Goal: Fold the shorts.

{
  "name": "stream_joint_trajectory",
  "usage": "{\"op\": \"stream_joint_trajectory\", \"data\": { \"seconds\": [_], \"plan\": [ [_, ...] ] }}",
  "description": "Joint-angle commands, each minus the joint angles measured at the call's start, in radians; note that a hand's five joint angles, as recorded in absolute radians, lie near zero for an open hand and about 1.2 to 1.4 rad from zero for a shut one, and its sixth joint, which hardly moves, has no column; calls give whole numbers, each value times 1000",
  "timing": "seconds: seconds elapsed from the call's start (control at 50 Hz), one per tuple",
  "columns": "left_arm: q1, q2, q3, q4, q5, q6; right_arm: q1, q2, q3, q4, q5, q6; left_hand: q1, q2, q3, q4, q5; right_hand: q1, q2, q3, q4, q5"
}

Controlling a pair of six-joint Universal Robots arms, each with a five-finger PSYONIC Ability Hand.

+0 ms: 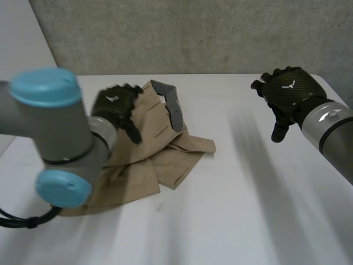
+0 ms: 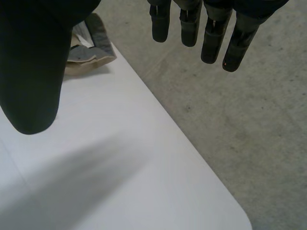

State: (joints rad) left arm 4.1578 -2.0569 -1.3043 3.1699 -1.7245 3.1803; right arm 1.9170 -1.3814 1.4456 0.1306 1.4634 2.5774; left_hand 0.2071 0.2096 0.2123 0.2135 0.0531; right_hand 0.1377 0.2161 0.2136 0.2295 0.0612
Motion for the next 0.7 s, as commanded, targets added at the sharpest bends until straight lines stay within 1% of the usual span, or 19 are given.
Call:
{"op": "stream_joint_trajectory", "data": {
  "seconds": [0.02, 0.08, 0.22, 0.28, 0.3, 0.32, 0.4, 0.48, 0.52, 0.54, 0.6, 0.66, 0.7],
  "plan": [
    [-64, -208, 74, 80, 0, 20, 2, 35, 94, -123, 2, 18, 50, 48, 45, 44, 30, 37, -42, -39, -55, -61],
    [-67, -268, 115, 93, -1, 36, 2, 42, 153, -198, 0, 17, 82, 80, 77, 76, 62, 37, -42, -39, -55, -61],
    [-80, -354, 172, 101, 0, 105, 2, 64, 231, -276, 3, 18, 138, 136, 133, 132, 118, 37, -42, -39, -55, -61],
    [-77, -379, 194, 110, -1, 136, 2, 81, 248, -290, 3, 18, 253, 250, 247, 246, 232, 37, -42, -39, -55, -61],
    [-76, -382, 200, 117, -3, 139, 2, 84, 249, -292, 3, 17, 329, 326, 323, 322, 308, 37, -42, -39, -55, -61],
    [-76, -385, 207, 137, -4, 144, 0, 93, 249, -292, 8, 17, 539, 536, 533, 532, 518, 37, -42, -39, -55, -61],
    [-71, -373, 211, 209, -16, 141, -3, 97, 249, -292, 11, 17, 1187, 1185, 1182, 1181, 1167, 37, -42, -39, -55, -61],
    [-76, -342, 211, 278, -46, 144, -10, 96, 248, -292, 11, 17, 1189, 1187, 1184, 1183, 1169, 37, -42, -39, -55, -61],
    [-73, -304, 211, 303, -59, 144, -12, 96, 248, -292, 12, 17, 1189, 1187, 1184, 1183, 1169, 37, -42, -39, -55, -61],
    [-68, -260, 212, 330, -70, 144, -12, 96, 248, -292, 12, 17, 1189, 1187, 1184, 1183, 1169, 37, -42, -39, -55, -61],
    [-67, -212, 230, 373, -70, 148, -13, 94, 248, -292, 14, 17, 1189, 1187, 1184, 1183, 1169, 37, -42, -39, -55, -61],
    [-68, -200, 269, 403, -72, 148, -15, 94, 246, -292, 15, 17, 1189, 1187, 1184, 1183, 1169, 37, -42, -39, -55, -61],
    [-83, -194, 322, 410, -72, 147, -15, 91, 239, -293, 29, 18, 1189, 1187, 1184, 1183, 1169, 37, -42, -39, -55, -61]
  ]
}}
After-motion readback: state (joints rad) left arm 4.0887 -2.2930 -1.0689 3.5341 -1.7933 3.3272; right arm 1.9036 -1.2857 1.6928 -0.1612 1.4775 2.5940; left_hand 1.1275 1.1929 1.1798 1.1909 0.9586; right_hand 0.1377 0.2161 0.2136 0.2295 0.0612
